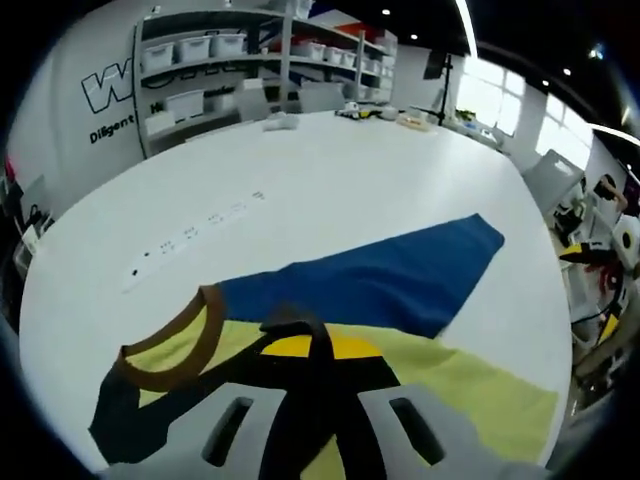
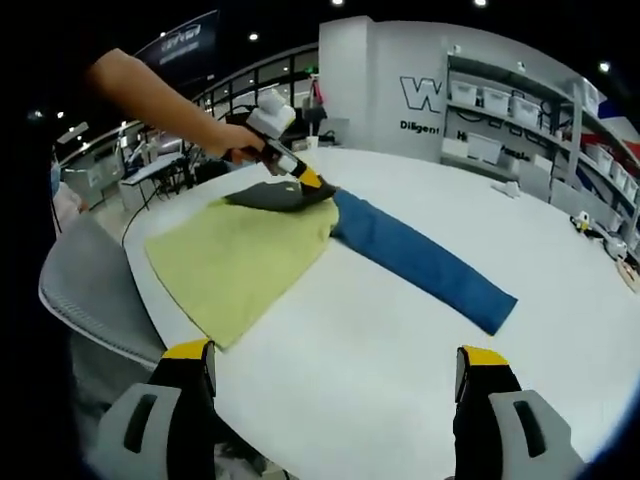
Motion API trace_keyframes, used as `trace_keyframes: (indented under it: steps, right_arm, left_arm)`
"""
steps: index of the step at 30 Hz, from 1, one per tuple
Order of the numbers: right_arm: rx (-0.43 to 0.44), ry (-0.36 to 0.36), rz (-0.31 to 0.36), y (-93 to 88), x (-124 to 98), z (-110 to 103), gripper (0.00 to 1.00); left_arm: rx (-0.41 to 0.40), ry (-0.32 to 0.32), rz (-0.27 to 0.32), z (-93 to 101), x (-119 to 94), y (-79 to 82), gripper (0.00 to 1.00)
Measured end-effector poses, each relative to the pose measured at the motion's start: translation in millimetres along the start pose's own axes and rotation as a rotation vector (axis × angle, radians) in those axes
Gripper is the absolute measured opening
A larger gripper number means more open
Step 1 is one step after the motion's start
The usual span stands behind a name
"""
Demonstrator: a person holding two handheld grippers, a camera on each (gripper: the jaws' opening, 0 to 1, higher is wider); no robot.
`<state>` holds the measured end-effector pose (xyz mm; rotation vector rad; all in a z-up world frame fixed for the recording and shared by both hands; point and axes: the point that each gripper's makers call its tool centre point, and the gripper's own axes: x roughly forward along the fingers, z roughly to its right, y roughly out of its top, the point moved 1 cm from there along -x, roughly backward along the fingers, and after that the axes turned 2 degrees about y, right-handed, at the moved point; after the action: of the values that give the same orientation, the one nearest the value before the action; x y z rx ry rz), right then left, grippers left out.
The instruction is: Fold the garment on the visible template until the final outline fits inside the template.
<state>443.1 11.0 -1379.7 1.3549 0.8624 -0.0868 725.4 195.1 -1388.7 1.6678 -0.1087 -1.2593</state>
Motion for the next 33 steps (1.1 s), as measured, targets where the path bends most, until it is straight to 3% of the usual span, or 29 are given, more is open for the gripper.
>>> trace_keyframes:
  steps: [7,12,20,23,26,33]
  right_arm:
    - [0.015,-0.003,-0.008,-6.2,-2.1,3.3,0.99]
    - [0.021,0.001,-0.011,-7.9,-0.5,5.2,0.99]
    - [0.02,0.011,-0.008,-5.4,3.5,10.0,0.99]
    - [0.021,0.011,-0.008,-4.8,3.6,11.7,0.99]
    - [0.023,0.01,-0.008,-5.1,3.0,14.1,0.99]
    - [0.037,0.007,-0.005,-6.3,3.5,17.4,0.99]
  left_arm:
    - [0.038,-0.021,-0.024,10.7,8.4,-9.9,0.05]
    - [0.015,-0.061,-0.004,17.1,8.9,-6.9,0.28]
    - [0.01,-0.076,-0.008,15.6,7.2,-10.0,0.27]
    - [-0.053,-0.167,-0.024,33.3,9.1,-12.9,0.29]
    - [0.005,-0.187,0.001,42.6,10.0,-9.6,0.31]
    - [0.023,-0.188,-0.008,44.2,8.6,-10.9,0.3]
